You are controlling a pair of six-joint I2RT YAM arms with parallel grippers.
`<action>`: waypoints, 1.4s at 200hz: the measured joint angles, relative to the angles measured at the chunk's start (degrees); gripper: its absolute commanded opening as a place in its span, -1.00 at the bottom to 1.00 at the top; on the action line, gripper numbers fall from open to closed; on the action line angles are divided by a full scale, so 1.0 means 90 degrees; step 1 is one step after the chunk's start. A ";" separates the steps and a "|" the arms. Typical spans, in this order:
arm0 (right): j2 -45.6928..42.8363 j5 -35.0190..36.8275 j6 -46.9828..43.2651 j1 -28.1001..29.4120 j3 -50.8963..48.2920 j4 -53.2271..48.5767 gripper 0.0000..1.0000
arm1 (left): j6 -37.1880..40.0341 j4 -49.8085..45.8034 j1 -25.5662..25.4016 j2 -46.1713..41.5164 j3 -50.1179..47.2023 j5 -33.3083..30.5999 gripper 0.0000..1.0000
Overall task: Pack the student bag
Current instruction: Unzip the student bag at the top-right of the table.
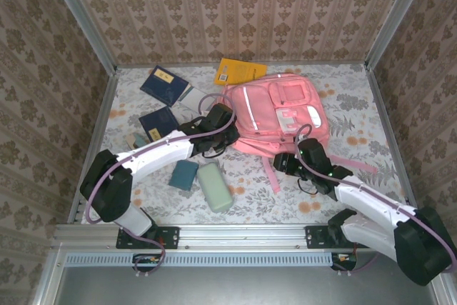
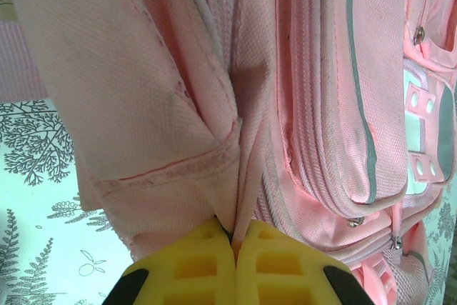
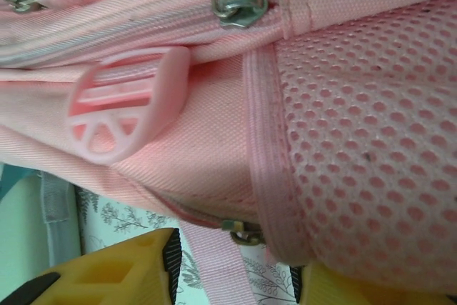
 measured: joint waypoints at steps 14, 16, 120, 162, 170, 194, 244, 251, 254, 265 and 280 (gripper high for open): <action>-0.0238 -0.0005 0.0046 0.0000 0.0000 -0.0185 -0.10 | -0.0027 -0.0002 0.0000 0.0000 0.0005 0.0000 -1.00; -0.0274 -0.0005 0.0046 0.0000 0.0000 -0.0199 -0.10 | -0.0029 -0.0005 0.0000 0.0000 0.0005 0.0000 -1.00; 0.0029 -0.0083 0.0158 0.0000 0.0002 -0.0282 -0.08 | -0.0141 -0.0090 0.0000 0.0012 0.0260 0.0000 -1.00; 0.0233 -0.0138 0.0107 0.0000 0.0080 -0.0104 -0.23 | -0.0143 -0.0092 0.0000 0.0012 0.0294 -0.0005 -1.00; 0.0267 -0.0202 0.0107 0.0000 0.0124 -0.0083 -0.22 | -0.0143 -0.0092 0.0000 0.0015 0.0296 -0.0005 -1.00; 0.0328 -0.0500 0.0109 0.0000 0.0289 -0.0095 -0.19 | -0.0143 -0.0092 0.0000 0.0019 0.0304 -0.0005 -1.00; 0.0238 -0.0998 0.0109 0.0015 0.0391 -0.0087 -0.21 | -0.0148 -0.0097 0.0000 0.0032 0.0379 -0.0005 -1.00; 0.0216 -0.1001 0.0109 0.0019 0.0391 -0.0085 -0.19 | -0.0148 -0.0097 0.0000 0.0032 0.0379 -0.0005 -1.00; 0.0211 -0.1001 0.0107 0.0019 0.0391 -0.0085 -0.20 | -0.0148 -0.0097 0.0000 0.0032 0.0379 -0.0005 -1.00; 0.0216 -0.0996 0.0107 0.0019 0.0393 -0.0083 -0.20 | -0.0151 -0.0097 0.0000 0.0032 0.0379 -0.0005 -1.00; 0.0257 -0.0974 0.0107 0.0019 0.0420 -0.0102 -0.17 | -0.0168 -0.0100 0.0000 0.0032 0.0381 -0.0005 -1.00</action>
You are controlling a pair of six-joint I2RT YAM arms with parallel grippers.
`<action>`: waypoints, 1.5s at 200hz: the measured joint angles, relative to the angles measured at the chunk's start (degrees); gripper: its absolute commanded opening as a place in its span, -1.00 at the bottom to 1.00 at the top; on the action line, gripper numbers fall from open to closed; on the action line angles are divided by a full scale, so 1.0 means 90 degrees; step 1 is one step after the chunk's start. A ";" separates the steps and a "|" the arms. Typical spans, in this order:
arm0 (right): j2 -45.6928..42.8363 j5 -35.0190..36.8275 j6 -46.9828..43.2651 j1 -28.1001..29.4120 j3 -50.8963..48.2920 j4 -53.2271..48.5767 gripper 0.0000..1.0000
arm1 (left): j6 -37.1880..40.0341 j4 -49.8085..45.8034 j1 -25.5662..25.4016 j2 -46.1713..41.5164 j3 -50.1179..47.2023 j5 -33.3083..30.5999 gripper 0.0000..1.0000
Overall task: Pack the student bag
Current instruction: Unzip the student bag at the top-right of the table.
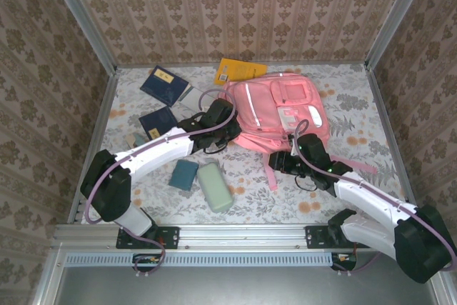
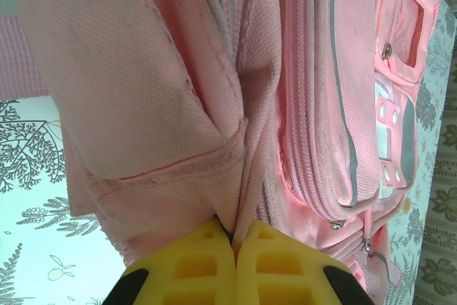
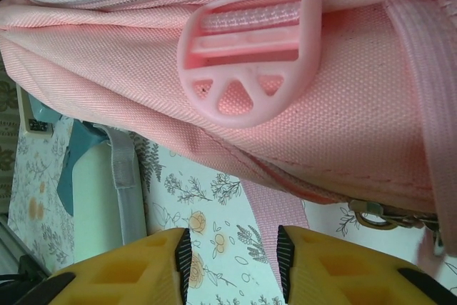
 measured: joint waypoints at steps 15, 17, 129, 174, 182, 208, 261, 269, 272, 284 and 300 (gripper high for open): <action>0.0126 0.0085 0.0000 0.0000 0.0107 -0.0053 -0.15 | -0.0024 -0.0034 0.0000 0.0005 0.0019 0.0000 -1.00; 0.0143 0.0109 -0.0005 0.0000 0.0121 -0.0058 -0.15 | -0.0024 -0.0041 0.0000 0.0007 0.0024 0.0000 -1.00; -0.0046 0.0814 -0.0350 -0.0007 0.0070 -0.0364 -0.25 | -0.0075 -0.0197 0.0002 0.0083 0.0119 0.0002 -1.00; -0.0102 0.0969 -0.0430 -0.0007 -0.0066 -0.0420 -0.24 | -0.0104 -0.0206 0.0019 0.0083 0.0119 0.0005 -1.00; -0.0102 0.1003 -0.0459 -0.0007 -0.0092 -0.0415 -0.23 | -0.0117 -0.0206 0.0032 0.0083 0.0119 0.0007 -1.00; -0.0063 0.1115 -0.0554 -0.0019 -0.0104 -0.0386 -0.18 | -0.0124 -0.0206 0.0036 0.0083 0.0119 0.0007 -1.00; 0.0318 0.1236 -0.0736 -0.0019 -0.0102 -0.0051 -0.18 | -0.0143 -0.0206 0.0036 0.0083 0.0119 0.0005 -1.00; 0.0372 0.1253 -0.0758 -0.0019 -0.0102 -0.0007 -0.17 | -0.0143 -0.0206 0.0039 0.0083 0.0119 0.0007 -1.00; 0.0406 0.1263 -0.0777 -0.0019 -0.0102 0.0024 -0.17 | -0.0143 -0.0206 0.0039 0.0083 0.0119 0.0007 -1.00; 0.0466 0.1324 -0.0833 -0.0019 -0.0102 0.0090 -0.16 | -0.0143 -0.0206 0.0039 0.0083 0.0119 0.0007 -1.00; 0.0503 0.1389 -0.0896 -0.0019 -0.0102 0.0163 -0.22 | -0.0143 -0.0204 0.0041 0.0083 0.0119 0.0007 -1.00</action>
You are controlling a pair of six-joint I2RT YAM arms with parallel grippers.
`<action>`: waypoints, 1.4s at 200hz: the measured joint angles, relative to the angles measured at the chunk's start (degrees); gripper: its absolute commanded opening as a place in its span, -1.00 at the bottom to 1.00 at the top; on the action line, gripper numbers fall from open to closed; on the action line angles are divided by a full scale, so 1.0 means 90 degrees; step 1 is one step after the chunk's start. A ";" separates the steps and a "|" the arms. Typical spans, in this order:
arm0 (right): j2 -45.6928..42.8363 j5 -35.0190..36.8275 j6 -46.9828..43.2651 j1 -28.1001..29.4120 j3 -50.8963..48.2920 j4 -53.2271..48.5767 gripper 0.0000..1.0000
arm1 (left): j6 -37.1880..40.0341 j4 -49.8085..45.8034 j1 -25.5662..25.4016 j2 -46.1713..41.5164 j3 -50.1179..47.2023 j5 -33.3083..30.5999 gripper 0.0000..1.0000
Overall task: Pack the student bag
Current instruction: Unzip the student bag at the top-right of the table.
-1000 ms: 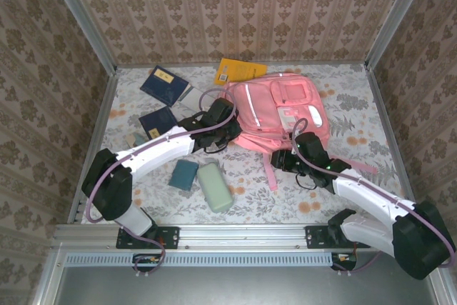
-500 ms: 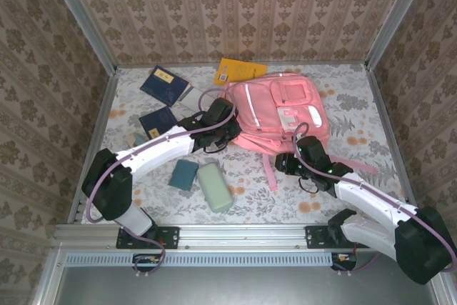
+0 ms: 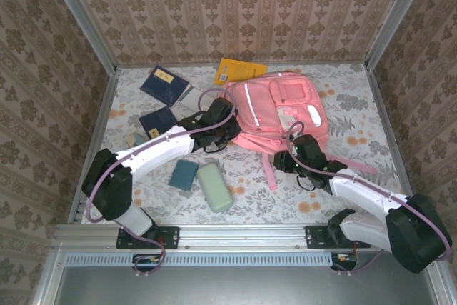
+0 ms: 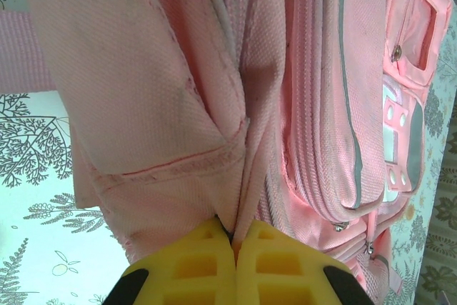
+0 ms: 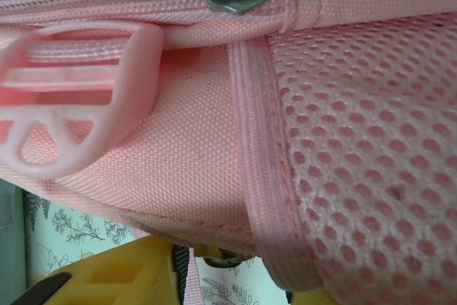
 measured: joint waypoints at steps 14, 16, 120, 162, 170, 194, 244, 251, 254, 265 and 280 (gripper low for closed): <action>0.0002 0.0058 -0.0063 0.0000 -0.0007 0.0102 -0.18 | 0.0000 0.0000 0.0007 0.0000 0.0000 0.0000 -1.00; 0.0002 0.0070 -0.0068 0.0000 -0.0007 0.0109 -0.15 | 0.0000 0.0002 0.0010 0.0000 0.0000 0.0000 -1.00; -0.0092 0.0527 -0.0495 0.0000 -0.0313 0.0750 -0.92 | -0.0046 0.0022 0.0085 0.0010 0.0000 0.0121 -1.00; -0.0219 0.0481 -0.0559 0.0002 -0.0338 0.0818 -1.00 | -0.0119 0.0046 0.0119 0.0085 0.0000 0.0204 -1.00; -0.0325 0.0483 -0.0559 0.0017 -0.0364 0.0818 -1.00 | -0.0124 0.0051 0.0129 0.0109 0.0000 0.0219 -1.00; -0.0682 0.0498 -0.0556 0.0131 -0.0391 0.0772 -1.00 | -0.0163 0.0073 0.0170 0.0197 0.0000 0.0267 -1.00; -0.0646 0.0806 -0.0600 0.0945 -0.0206 0.0512 -1.00 | -0.0260 0.0124 0.0187 0.0364 0.0000 0.0364 -1.00; -0.0520 0.0840 -0.0624 0.1117 -0.0100 0.0474 -1.00 | -0.0267 0.0129 0.0189 0.0379 0.0000 0.0372 -1.00; -0.0466 0.0838 -0.0629 0.1180 -0.0061 0.0474 -1.00 | -0.0267 0.0129 0.0192 0.0386 0.0000 0.0376 -1.00; -0.0277 0.0838 -0.0665 0.1411 0.0121 0.0454 -1.00 | -0.0284 0.0168 0.0199 0.0408 0.0000 0.0410 -1.00; -0.0131 0.0811 -0.0675 0.1596 0.0352 0.0440 -1.00 | -0.0284 0.0197 0.0206 0.0430 0.0000 0.0440 -1.00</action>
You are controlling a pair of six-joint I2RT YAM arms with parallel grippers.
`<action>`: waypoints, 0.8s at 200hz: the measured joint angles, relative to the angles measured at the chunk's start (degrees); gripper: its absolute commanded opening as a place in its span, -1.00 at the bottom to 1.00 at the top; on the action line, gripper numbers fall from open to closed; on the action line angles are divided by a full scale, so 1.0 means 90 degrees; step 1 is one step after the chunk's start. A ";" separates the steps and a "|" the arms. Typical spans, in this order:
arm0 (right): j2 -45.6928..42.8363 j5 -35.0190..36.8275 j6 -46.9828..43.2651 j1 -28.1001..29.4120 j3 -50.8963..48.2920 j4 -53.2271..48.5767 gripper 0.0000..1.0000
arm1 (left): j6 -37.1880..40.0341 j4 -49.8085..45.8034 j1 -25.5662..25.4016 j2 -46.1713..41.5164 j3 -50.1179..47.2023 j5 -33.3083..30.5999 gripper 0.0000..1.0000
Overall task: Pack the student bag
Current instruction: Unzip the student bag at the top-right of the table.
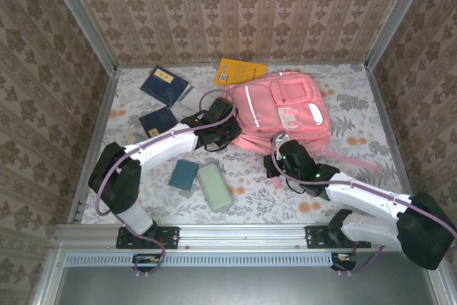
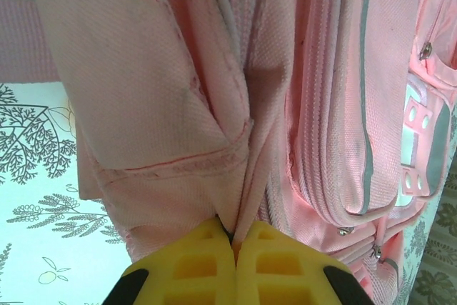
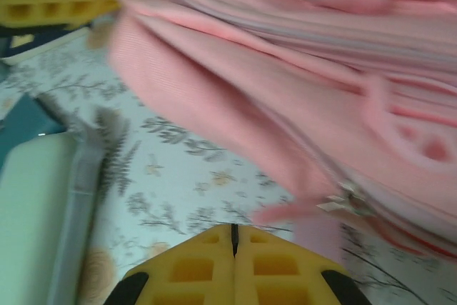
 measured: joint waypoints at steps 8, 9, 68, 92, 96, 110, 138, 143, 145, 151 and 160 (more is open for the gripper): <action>0.0007 -0.0002 0.0002 0.0019 0.0063 0.0000 -0.92 | 0.0000 0.0034 0.0005 0.0000 0.0000 0.0015 -1.00; 0.0005 -0.0005 0.0002 0.0019 0.0073 0.0000 -0.92 | 0.0000 0.0039 0.0007 0.0000 0.0000 0.0017 -1.00; -0.0410 -0.0007 -0.0002 -0.0124 0.0291 -0.0401 -1.00 | 0.0002 0.0126 0.0270 0.0000 0.0000 0.0117 -1.00; -0.0379 -0.0051 0.0019 -0.0124 0.0476 -0.0537 -0.29 | 0.0002 0.0134 0.0289 0.0000 0.0000 0.0141 -1.00; -0.0369 -0.0046 0.0017 -0.0124 0.0505 -0.0556 -0.25 | 0.0002 0.0136 0.0291 0.0000 0.0000 0.0143 -1.00; -0.0313 -0.0046 0.0061 -0.0155 0.0617 -0.0680 -0.18 | 0.0027 0.0136 0.0304 0.0002 0.0000 0.0185 -1.00; -0.0277 -0.0056 0.0476 -0.0600 0.0648 -0.0981 0.06 | 0.0240 0.0092 0.0491 0.0129 0.0053 0.0393 -1.00; -0.0270 -0.0100 0.0556 -0.0726 0.0648 -0.1035 0.07 | 0.0287 0.0070 0.0534 0.0175 0.0087 0.0437 -1.00; -0.0270 -0.0107 0.0622 -0.0794 0.0648 -0.1069 0.08 | 0.0313 0.0066 0.0563 0.0206 0.0107 0.0454 -1.00; -0.0257 -0.0175 0.0770 -0.1005 0.0648 -0.1139 0.11 | 0.0367 0.0066 0.0617 0.0270 0.0143 0.0493 -1.00; -0.0228 -0.0265 0.1049 -0.1302 0.0639 -0.1214 0.16 | 0.0461 0.0073 0.0687 0.0364 0.0185 0.0551 -1.00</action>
